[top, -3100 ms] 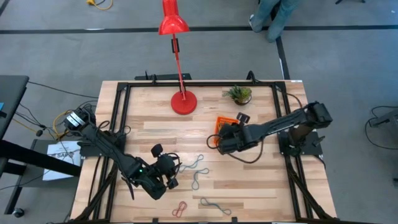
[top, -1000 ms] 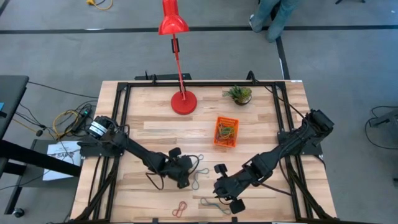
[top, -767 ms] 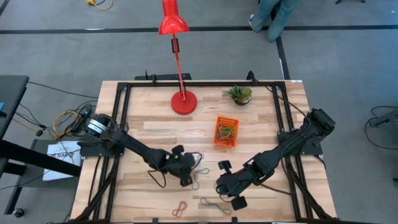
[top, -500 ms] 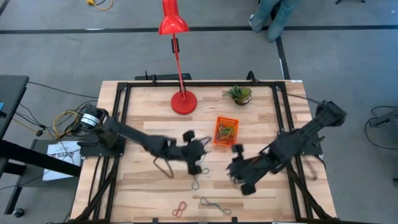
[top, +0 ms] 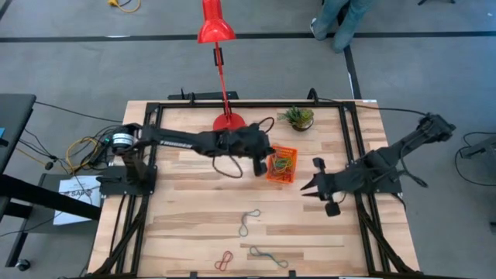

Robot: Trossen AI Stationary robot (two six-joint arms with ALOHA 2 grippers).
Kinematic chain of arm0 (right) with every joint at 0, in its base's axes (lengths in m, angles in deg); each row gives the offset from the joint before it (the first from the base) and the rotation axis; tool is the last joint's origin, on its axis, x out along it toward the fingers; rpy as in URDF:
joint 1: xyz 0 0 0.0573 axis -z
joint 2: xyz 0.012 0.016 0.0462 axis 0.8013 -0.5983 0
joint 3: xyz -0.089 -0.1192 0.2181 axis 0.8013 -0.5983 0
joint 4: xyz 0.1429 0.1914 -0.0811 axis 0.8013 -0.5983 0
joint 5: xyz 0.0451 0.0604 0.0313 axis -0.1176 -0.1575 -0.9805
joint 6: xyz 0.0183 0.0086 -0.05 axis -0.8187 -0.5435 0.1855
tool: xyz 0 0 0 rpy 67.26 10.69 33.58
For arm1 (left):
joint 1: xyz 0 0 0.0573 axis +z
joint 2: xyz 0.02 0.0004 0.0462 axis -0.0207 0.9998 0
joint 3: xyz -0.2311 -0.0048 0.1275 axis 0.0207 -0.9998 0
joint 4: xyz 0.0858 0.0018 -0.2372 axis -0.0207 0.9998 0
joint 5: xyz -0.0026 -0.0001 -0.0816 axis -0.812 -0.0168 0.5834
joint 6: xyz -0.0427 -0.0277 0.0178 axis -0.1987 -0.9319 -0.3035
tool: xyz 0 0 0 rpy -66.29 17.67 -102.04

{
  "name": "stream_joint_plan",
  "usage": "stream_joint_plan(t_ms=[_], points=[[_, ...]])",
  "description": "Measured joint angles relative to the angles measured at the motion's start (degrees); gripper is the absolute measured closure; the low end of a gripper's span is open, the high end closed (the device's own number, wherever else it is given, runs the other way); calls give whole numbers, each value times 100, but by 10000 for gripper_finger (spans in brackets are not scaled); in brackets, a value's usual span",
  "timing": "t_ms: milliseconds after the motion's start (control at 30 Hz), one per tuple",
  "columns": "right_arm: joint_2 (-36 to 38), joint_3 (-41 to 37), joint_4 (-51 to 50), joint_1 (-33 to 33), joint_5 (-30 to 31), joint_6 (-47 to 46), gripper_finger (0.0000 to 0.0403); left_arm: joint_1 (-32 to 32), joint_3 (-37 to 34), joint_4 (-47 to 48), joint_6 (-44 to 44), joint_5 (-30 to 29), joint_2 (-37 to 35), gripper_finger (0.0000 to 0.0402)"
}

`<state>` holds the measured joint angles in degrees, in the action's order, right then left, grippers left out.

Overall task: Pick and place items into bin
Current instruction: Put the top blue rubberband into the orange basket

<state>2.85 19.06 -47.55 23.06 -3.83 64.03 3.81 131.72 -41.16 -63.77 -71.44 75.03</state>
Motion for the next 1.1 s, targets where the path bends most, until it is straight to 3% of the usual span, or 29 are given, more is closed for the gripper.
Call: stream_joint_plan(t_ms=[167,400,667,967,1100], points=[[651,-1481,1866,390,-189,-2,326,195,-21,-178,-150,495,552,401],[647,-2792,3618,846,-179,-270,326,153,133,-498,-282,627,813,402],[567,-2957,3594,1113,-208,-536,326,2,876,-494,243,843,697,401],[556,-2957,3528,1116,-206,-553,326,-37,936,166,103,97,719,401],[556,-2957,3533,1116,-207,-555,326,-43,928,297,95,81,838,401]])
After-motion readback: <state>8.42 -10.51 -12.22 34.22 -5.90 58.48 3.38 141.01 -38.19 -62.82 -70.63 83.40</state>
